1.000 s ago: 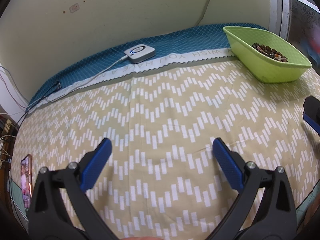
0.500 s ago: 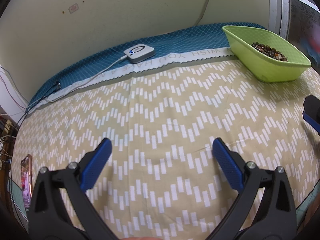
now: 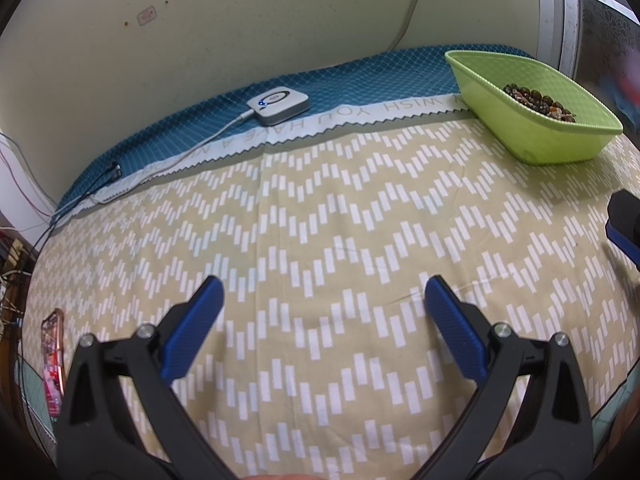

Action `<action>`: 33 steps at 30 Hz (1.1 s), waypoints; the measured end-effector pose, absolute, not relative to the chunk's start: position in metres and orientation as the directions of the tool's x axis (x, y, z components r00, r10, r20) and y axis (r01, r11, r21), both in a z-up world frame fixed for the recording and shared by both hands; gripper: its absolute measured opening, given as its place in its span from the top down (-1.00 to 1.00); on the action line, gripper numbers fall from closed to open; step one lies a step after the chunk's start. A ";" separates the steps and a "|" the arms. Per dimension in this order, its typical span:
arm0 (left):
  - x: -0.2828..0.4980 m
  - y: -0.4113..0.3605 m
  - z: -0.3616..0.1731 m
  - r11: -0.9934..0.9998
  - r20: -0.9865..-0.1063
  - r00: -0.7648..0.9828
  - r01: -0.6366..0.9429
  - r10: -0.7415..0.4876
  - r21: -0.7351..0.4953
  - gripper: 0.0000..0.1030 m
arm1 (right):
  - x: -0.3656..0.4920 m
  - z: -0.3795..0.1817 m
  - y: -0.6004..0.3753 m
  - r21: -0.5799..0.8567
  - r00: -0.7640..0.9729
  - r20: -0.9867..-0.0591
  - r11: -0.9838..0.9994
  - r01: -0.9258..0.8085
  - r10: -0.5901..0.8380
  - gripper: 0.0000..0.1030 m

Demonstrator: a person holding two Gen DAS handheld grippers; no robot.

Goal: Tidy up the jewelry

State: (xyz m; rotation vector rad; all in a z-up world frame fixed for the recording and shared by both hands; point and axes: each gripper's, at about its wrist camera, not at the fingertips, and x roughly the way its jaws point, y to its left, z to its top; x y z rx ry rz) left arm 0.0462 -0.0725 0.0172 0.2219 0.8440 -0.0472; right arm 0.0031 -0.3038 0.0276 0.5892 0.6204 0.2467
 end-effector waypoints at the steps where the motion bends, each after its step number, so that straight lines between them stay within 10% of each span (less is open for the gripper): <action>1: 0.046 -0.073 0.017 0.976 -0.745 0.665 0.129 0.046 0.176 -0.88 | 0.003 0.027 -0.303 0.586 0.791 -0.474 0.809 -0.045 0.386 0.02; 33: 0.057 -0.055 0.013 0.989 -0.789 0.615 0.124 -0.012 0.081 -0.88 | 0.008 0.028 -0.292 0.534 0.778 -0.514 0.845 -0.038 0.360 -0.12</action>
